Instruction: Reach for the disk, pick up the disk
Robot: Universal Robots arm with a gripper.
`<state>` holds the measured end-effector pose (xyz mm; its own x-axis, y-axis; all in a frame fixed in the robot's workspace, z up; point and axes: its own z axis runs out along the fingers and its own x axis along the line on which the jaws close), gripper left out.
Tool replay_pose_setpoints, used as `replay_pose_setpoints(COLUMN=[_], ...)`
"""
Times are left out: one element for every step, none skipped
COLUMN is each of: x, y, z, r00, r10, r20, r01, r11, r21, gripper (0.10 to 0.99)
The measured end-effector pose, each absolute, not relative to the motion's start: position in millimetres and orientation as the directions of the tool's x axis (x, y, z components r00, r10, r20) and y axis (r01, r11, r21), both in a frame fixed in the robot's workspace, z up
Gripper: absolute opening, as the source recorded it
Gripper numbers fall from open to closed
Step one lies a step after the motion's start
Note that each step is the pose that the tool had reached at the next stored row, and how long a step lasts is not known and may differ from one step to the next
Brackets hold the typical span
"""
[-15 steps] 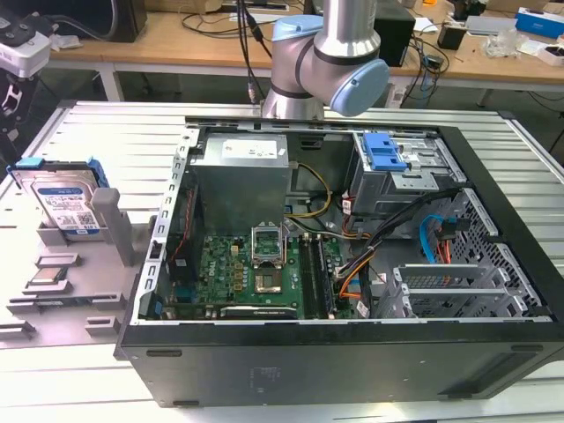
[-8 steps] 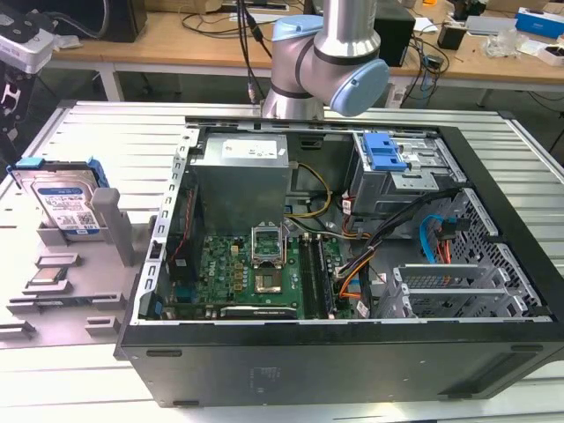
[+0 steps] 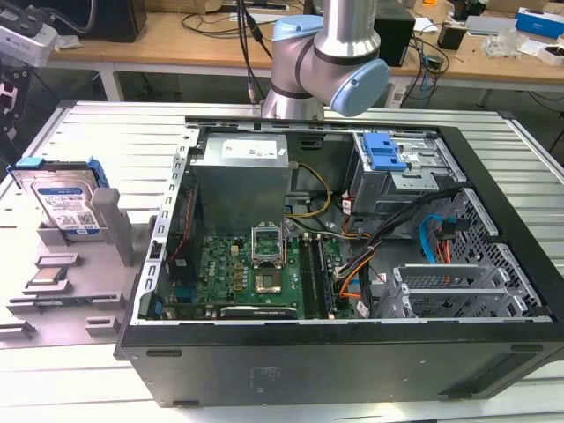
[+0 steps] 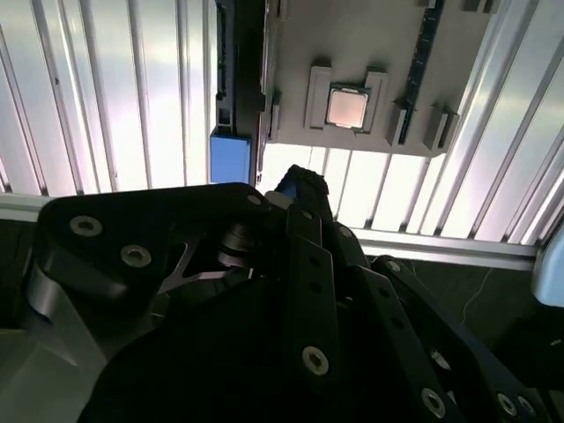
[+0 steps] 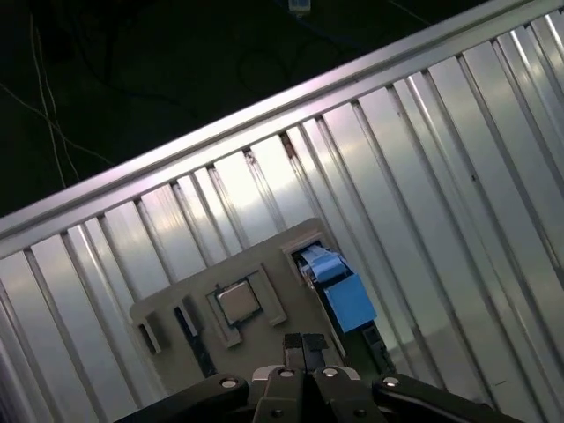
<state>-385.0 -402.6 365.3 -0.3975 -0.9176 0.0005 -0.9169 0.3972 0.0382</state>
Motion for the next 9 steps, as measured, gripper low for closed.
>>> replay_pose_setpoints(x=[-385.0, -385.0, -385.0, -385.0, -385.0, -385.0, -385.0, -385.0, -385.0], y=[-402.6, -402.6, -402.6, -402.6, -402.7, -402.6, -402.7, -402.6, -402.7], z=[365.3, 365.3, 365.3, 365.3, 365.3, 365.3, 365.3, 365.3, 365.3], r00=[-0.382, -0.36, -0.345, -0.334, -0.318, -0.307, -0.296, -0.285, -0.265], r10=[-0.924, -0.933, -0.939, -0.943, -0.948, -0.952, -0.955, -0.958, -0.964], r20=[0.0, 0.001, 0.0, 0.0, 0.0, 0.0, 0.001, 0.001, 0.0], r01=[-0.924, -0.932, -0.938, -0.942, -0.947, -0.951, -0.954, -0.958, -0.963], r11=[0.381, 0.359, 0.344, 0.334, 0.318, 0.307, 0.296, 0.285, 0.265], r21=[0.038, 0.038, 0.038, 0.038, 0.038, 0.038, 0.038, 0.038, 0.038], gripper=[0.106, 0.106, 0.106, 0.106, 0.106, 0.106, 0.106, 0.106, 0.106])
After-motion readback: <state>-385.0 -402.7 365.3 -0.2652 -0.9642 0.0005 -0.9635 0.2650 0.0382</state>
